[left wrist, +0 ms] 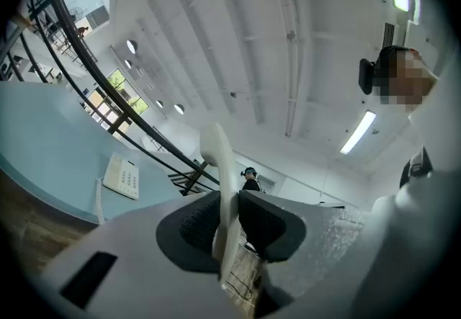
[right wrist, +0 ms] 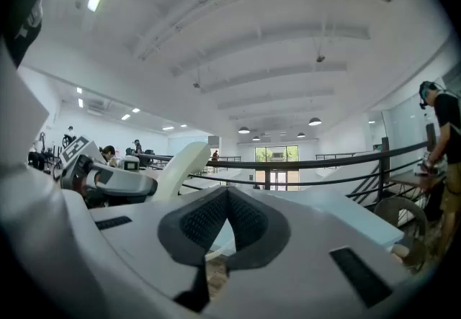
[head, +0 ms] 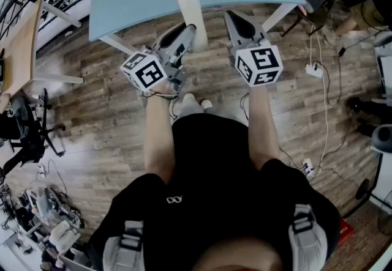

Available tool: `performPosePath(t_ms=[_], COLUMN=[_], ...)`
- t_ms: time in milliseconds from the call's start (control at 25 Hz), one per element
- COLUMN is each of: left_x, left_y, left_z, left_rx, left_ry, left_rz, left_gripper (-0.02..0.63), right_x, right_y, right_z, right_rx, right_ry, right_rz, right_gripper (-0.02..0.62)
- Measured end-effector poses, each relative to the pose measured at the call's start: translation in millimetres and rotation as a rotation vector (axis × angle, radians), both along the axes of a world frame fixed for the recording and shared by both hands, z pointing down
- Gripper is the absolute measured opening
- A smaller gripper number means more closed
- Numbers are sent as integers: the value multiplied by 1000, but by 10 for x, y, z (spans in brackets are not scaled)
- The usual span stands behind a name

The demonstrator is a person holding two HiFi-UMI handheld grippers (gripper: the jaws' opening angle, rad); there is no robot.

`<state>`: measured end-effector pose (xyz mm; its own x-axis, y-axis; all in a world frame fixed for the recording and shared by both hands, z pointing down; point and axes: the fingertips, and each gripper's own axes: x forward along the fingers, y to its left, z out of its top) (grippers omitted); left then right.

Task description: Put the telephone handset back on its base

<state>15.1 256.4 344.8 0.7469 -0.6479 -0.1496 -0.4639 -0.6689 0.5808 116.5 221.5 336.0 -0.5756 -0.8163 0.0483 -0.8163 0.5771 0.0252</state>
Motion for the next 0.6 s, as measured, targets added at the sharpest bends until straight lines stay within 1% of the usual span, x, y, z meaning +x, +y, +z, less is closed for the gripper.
performPosePath(t_ms=[120,280,360,480,600], left_x=[52,89,92,92,18], left_y=[-9,-72,-89,-98,-156], left_z=[-4,-20,-40,-39,12], left_rx=[10,6,7,9,-3], left_ry=[5,12,15,10,13], left_rz=[10,4,-5,-10,-21], left_gripper=[81,81,81,81,81], right_x=[63,232,274,269,156], right_y=[-27,-128,-162,-195,-262], right_z=[0,-29,-51,-68,-34], right_rx=[-1,5,-2,-19,-23], right_ry=[-51,-63,-78,-116,-106], right_rz=[-14,21,16,-14,-31], right_gripper=[-6,-6,-6,-6,-6])
